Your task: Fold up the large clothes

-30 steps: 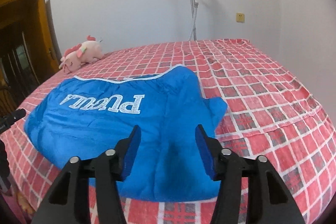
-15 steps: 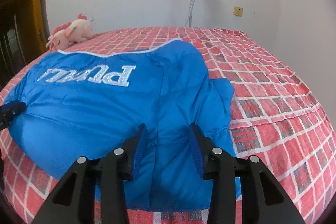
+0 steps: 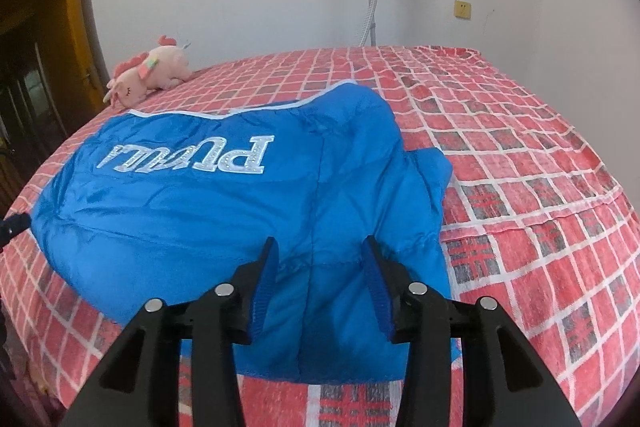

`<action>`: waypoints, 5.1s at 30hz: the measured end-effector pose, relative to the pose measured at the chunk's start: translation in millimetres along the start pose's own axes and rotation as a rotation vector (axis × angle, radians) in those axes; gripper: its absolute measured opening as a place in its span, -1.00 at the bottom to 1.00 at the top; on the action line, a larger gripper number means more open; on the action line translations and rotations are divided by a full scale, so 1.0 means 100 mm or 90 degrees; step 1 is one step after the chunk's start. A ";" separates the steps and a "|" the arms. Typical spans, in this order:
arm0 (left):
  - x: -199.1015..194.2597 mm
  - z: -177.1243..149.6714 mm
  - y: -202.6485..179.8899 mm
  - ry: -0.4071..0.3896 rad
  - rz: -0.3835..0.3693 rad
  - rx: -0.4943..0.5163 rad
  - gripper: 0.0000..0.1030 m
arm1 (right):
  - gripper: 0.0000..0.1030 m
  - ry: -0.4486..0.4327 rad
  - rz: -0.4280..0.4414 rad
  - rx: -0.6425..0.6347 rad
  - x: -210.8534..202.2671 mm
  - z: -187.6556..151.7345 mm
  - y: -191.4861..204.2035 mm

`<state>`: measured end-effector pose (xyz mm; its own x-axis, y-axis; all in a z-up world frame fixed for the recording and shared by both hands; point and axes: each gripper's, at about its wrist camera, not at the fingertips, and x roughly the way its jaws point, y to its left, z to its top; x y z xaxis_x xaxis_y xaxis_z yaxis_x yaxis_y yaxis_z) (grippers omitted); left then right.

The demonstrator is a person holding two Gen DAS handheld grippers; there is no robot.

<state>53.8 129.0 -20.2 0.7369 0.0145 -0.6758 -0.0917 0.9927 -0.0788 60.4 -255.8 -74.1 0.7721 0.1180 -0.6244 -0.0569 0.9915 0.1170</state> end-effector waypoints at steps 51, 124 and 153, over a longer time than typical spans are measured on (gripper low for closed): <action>0.84 0.13 0.48 0.092 -0.211 -0.200 -0.31 | -0.13 0.004 -0.011 0.018 0.24 -0.03 -0.01; 0.92 0.89 -1.36 0.074 -0.211 0.033 -0.26 | 0.75 0.237 0.208 0.033 0.77 1.18 0.26; 0.63 0.41 -2.68 0.072 -0.272 0.203 -0.25 | -0.92 0.141 0.062 0.047 0.02 0.48 -1.00</action>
<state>152.4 -131.4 -11.5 0.5862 -0.3944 -0.7077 0.4213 0.8945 -0.1495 97.8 -357.8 -49.8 0.6075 0.2306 -0.7601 -0.0716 0.9689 0.2368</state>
